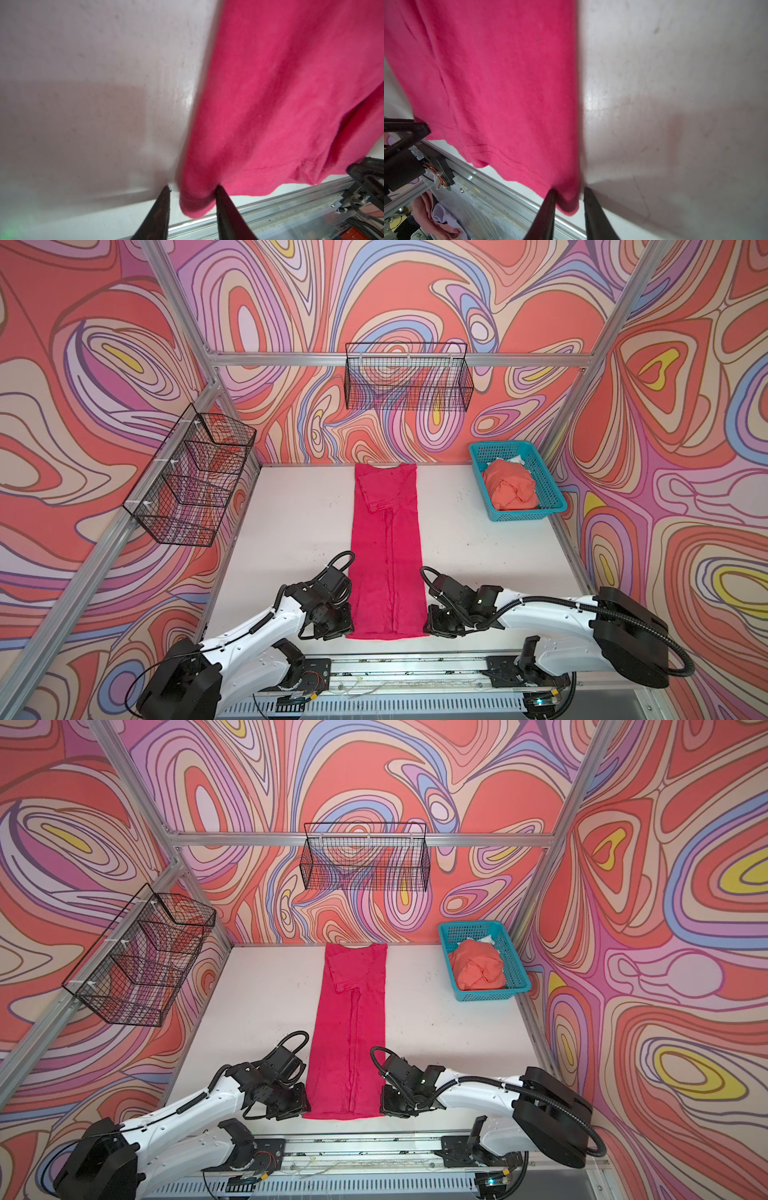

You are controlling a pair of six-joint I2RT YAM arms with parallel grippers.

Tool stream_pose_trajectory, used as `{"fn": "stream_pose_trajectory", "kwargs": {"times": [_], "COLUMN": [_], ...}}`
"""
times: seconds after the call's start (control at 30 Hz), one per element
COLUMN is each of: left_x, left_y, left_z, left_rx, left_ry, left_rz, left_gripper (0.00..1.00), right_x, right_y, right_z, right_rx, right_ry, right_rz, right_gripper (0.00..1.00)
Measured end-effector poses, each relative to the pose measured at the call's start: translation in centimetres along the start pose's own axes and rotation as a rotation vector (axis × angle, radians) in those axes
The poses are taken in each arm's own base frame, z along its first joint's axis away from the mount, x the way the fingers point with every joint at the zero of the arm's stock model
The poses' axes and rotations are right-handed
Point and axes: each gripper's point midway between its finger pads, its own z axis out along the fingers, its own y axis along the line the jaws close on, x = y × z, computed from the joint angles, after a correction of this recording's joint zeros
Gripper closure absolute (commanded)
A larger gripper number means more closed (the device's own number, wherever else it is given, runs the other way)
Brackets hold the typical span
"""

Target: Fold and stack the t-shirts

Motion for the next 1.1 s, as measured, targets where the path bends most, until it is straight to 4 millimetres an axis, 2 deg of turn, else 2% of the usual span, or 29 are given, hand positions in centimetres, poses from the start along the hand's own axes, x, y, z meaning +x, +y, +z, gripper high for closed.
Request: {"fn": "stream_pose_trajectory", "kwargs": {"times": [0.23,0.47,0.67,0.77,0.97,1.1], "left_x": [0.1,0.1,0.1,0.1,0.1,-0.2], "left_y": [-0.4,-0.4,-0.4,-0.4,-0.4,-0.9], "left_z": [0.3,0.4,0.4,0.4,0.3,-0.3], "left_rx": [0.008,0.006,0.006,0.006,0.004,0.001], "left_ry": [0.014,0.019,0.018,0.018,0.017,0.010], "left_rz": [0.004,0.005,0.008,0.008,0.008,0.015], "left_gripper": [0.77,0.88,0.96,1.00,1.00,1.00], "right_x": [0.0,0.0,0.0,0.0,0.0,-0.4], "right_y": [0.0,-0.1,-0.2,-0.3,-0.2,0.8], "right_z": [0.1,0.1,0.2,0.2,0.2,-0.4], "right_rx": [0.000,0.003,0.009,0.010,0.011,0.008], "right_ry": [0.000,0.001,0.004,0.004,0.005,-0.004], "right_rz": [-0.002,-0.006,-0.009,-0.012,-0.013,-0.021], "right_gripper": [0.78,0.87,1.00,1.00,1.00,1.00]}}
